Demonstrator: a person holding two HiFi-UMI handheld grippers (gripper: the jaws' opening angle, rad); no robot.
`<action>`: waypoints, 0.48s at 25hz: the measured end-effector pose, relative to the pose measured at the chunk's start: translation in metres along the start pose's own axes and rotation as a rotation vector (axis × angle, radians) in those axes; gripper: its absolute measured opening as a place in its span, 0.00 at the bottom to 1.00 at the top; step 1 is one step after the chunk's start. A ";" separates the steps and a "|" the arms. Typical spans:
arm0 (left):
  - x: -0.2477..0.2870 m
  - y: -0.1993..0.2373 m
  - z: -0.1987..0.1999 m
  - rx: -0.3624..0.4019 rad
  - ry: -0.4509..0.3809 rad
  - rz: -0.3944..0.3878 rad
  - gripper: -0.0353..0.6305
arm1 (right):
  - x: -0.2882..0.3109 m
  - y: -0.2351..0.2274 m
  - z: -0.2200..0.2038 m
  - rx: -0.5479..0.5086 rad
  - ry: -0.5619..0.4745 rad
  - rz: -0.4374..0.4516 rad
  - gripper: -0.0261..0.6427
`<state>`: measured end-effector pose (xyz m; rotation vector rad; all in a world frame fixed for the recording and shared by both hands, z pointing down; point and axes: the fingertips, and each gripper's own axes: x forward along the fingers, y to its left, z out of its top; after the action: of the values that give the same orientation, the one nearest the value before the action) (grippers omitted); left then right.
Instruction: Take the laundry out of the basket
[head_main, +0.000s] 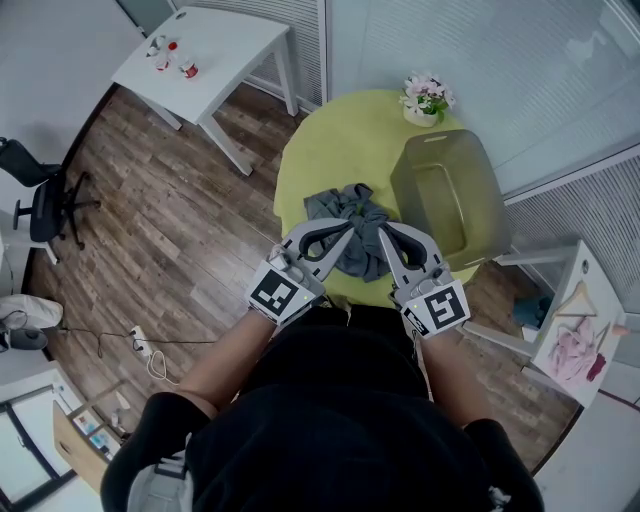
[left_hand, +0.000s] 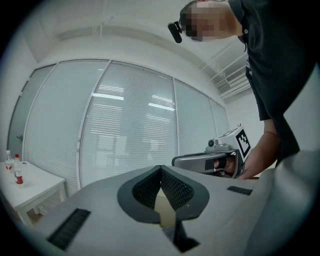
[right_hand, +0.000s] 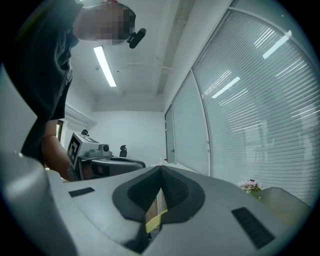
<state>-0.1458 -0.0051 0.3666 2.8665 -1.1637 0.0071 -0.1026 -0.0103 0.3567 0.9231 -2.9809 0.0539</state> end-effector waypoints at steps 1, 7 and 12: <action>0.000 -0.001 0.001 0.001 0.000 -0.003 0.07 | 0.000 0.000 0.001 0.000 -0.002 0.000 0.07; 0.000 0.000 0.000 -0.004 0.006 0.001 0.07 | 0.000 0.001 -0.001 -0.002 0.000 -0.001 0.07; 0.000 0.002 -0.001 0.006 0.007 0.007 0.07 | 0.001 0.000 -0.004 -0.001 0.008 0.000 0.07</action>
<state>-0.1470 -0.0063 0.3673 2.8646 -1.1750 0.0207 -0.1033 -0.0109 0.3606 0.9213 -2.9733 0.0559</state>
